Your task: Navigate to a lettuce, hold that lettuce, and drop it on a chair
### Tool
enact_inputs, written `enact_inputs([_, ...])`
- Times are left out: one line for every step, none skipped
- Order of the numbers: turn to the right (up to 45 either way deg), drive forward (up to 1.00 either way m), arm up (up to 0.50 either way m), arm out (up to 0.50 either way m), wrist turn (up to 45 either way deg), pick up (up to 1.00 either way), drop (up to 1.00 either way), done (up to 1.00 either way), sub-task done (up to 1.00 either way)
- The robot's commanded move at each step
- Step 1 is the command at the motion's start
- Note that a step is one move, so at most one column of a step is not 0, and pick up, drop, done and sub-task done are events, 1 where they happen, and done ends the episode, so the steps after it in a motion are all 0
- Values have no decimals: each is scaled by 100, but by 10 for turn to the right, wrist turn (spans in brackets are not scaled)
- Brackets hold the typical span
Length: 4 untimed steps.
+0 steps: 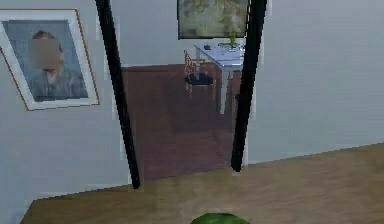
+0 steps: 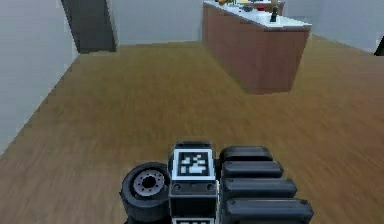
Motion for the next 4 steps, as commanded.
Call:
enact_inputs([0,100,0,0,0,0,0,0,0])
enact_inputs([30,0,0,0,0,0,0,0,0])
enact_inputs([0,70,0,0,0,0,0,0,0])
enact_inputs([360,0,0,0,0,0,0,0,0])
